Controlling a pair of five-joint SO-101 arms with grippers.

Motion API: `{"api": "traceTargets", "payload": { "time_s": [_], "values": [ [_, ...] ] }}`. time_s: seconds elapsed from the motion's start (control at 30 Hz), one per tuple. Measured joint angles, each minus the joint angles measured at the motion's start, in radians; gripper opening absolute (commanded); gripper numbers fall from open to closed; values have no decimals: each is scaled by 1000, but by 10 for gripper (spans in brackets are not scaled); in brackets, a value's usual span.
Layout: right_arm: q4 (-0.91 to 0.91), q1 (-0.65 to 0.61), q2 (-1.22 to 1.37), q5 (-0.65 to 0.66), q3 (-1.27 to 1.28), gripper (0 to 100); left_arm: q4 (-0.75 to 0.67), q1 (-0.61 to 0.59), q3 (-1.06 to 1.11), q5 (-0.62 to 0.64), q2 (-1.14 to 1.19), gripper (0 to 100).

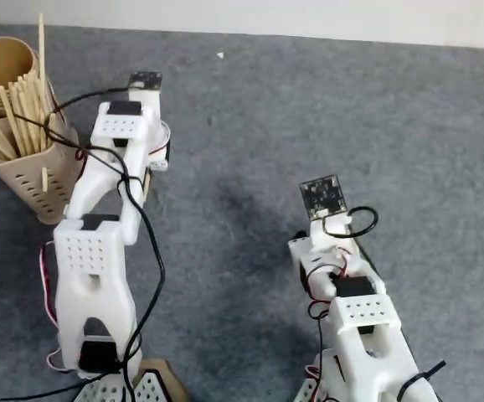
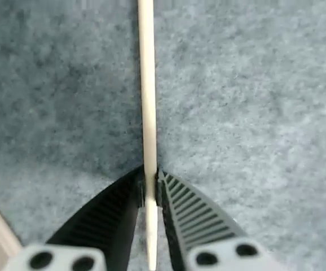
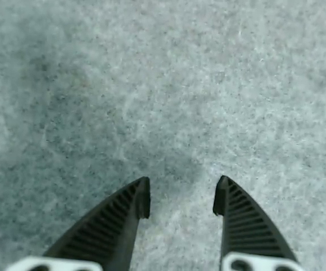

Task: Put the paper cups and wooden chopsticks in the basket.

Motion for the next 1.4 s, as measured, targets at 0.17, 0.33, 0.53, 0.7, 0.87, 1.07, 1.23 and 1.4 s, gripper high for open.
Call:
{"api": "traceTargets", "payload": {
  "time_s": [0.17, 0.33, 0.53, 0.7, 0.87, 1.07, 1.23, 1.4],
  "values": [
    [0, 0, 0, 0, 0, 198, 178, 80, -284, -64, 3, 5],
    [0, 0, 0, 0, 0, 198, 397, 173, -713, -147, -49, 5],
    [-38, 0, 0, 0, 5, 198, 459, 130, -1019, -235, -221, 5],
    [-40, 0, 0, 0, 5, 198, 459, -60, -1045, -272, -379, 5],
    [-40, 0, 0, 0, 5, 198, 437, -321, -1056, -276, -499, 4],
    [-40, 0, 0, 0, 5, 198, 473, -417, -1054, -278, -571, 4],
    [-40, 0, 0, 0, 5, 198, 477, -436, -895, -267, -706, 4],
    [-40, 0, 0, 0, 5, 198, 471, -433, -381, -247, -991, 4]
  ]
}}
